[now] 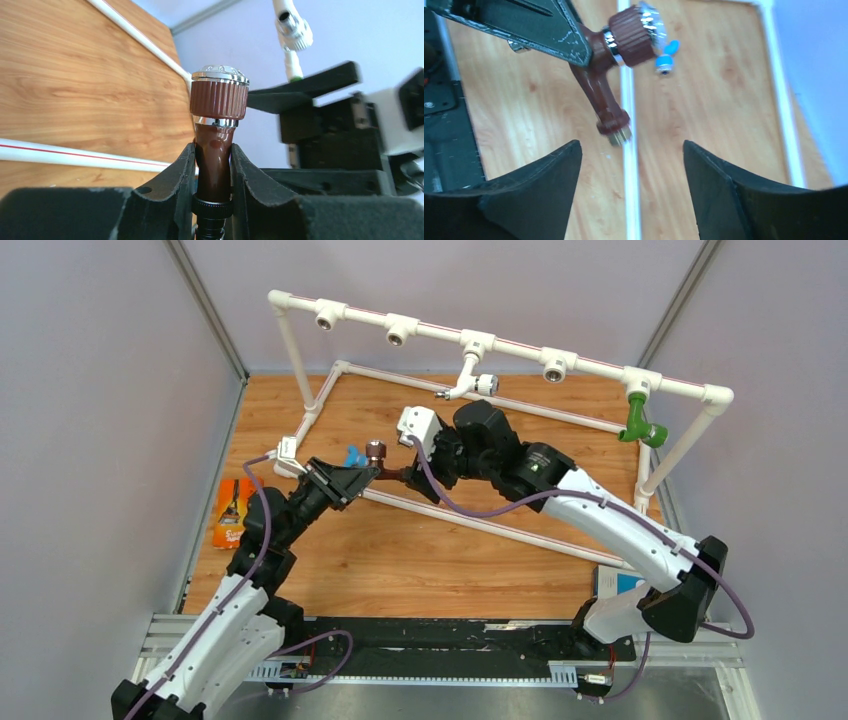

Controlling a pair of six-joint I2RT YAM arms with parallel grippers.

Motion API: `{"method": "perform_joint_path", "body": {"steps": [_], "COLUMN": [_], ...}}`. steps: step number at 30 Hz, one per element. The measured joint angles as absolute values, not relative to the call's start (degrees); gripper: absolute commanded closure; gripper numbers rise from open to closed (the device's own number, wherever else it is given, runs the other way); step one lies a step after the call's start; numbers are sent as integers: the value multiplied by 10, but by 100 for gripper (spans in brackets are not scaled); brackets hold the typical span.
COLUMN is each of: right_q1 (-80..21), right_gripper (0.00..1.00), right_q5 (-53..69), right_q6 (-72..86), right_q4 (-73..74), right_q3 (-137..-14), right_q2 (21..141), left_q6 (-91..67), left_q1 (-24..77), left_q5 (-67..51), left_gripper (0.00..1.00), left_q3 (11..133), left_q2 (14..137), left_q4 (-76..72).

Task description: Install the water faucets

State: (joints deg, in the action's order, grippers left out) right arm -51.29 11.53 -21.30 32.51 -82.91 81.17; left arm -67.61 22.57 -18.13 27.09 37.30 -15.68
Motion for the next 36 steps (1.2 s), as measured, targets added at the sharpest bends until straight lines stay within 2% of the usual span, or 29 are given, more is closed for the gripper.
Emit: {"method": "perform_joint_path", "body": {"steps": [7,13,19,28,32,34,36], "right_q1": [-493,-372,-219,-161,-161,-161,-161], "right_gripper": [16,13,16,21,29,40,57], "right_q5": [36,-18,4,84,124,135,138], "right_q6": [-264,-309,-364,-446,-463,-469,-472], "right_q4": [380,396,407,415,422,422,422], "right_q3": [-955,-1000,-1002,-1050,-1065,-1071,-1074], "right_q2": [790,740,720,825,864,880,894], "left_q6": [-707,-736,-765,-814,-835,-842,-851], "left_q1": [138,70,47,41,41,41,41], "left_q5": [-132,-116,-102,-73,-42,-23,-3], "left_gripper": [100,100,100,100,100,100,100], "left_q3": [280,324,379,436,454,467,481], "left_q2": [380,408,451,540,559,570,582], "left_q4": [-101,-80,-105,-156,-166,-169,-173]}}
